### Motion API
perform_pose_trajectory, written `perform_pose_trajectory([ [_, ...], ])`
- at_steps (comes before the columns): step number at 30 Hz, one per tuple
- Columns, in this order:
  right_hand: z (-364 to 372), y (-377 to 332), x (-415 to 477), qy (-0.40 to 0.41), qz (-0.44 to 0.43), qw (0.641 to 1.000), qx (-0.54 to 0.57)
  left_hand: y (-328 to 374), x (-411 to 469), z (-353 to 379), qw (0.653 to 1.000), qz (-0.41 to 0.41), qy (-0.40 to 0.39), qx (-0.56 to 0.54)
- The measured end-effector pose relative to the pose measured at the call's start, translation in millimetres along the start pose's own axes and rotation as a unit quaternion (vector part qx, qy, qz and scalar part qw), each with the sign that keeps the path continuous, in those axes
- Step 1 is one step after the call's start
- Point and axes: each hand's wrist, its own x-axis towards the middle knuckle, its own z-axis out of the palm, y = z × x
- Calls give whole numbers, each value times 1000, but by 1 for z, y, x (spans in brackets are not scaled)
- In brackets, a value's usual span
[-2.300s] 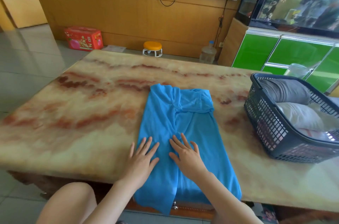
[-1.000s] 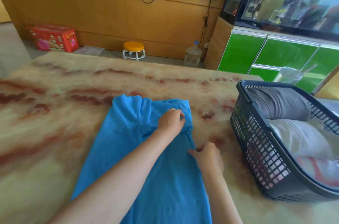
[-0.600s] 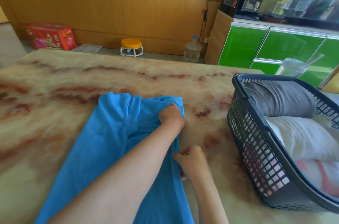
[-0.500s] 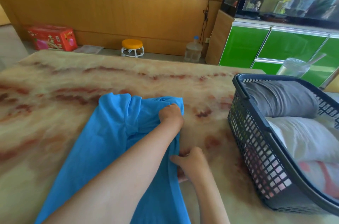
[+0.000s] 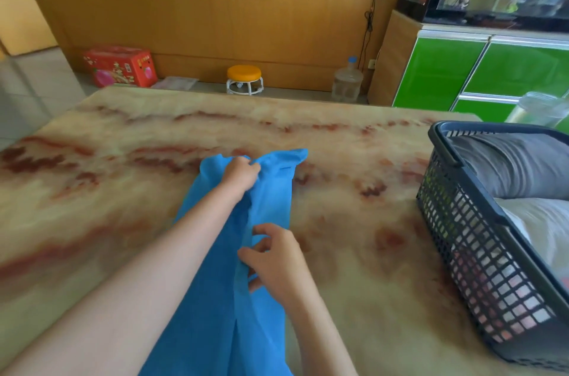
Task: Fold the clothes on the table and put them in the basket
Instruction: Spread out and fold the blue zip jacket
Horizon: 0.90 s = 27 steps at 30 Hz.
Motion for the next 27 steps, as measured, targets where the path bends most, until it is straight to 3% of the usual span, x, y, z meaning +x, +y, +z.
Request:
perform_pose_trajectory([
  [5,48,1,2,-38,-26,997,-68,-54,17,-34,995,-35,37,-81],
  [13,67,10,6,-63,-10,991,-121,-71,25,-38,988,-62,-8,-143],
  [15,68,10,5,-72,-12,991,-116,-71,25,-36,992,-32,-1,-119],
  [18,70,8,5,-79,-14,992,-101,-73,27,-34,993,33,72,-91],
  [23,69,5,2,-99,-5,989,-106,-82,19,-30,992,100,80,-10],
  [25,64,3,3,-95,-1,990,-104,-85,4,-38,972,201,114,37],
  [27,57,2,3,-80,2,990,-112,-91,-15,-46,943,316,72,79],
])
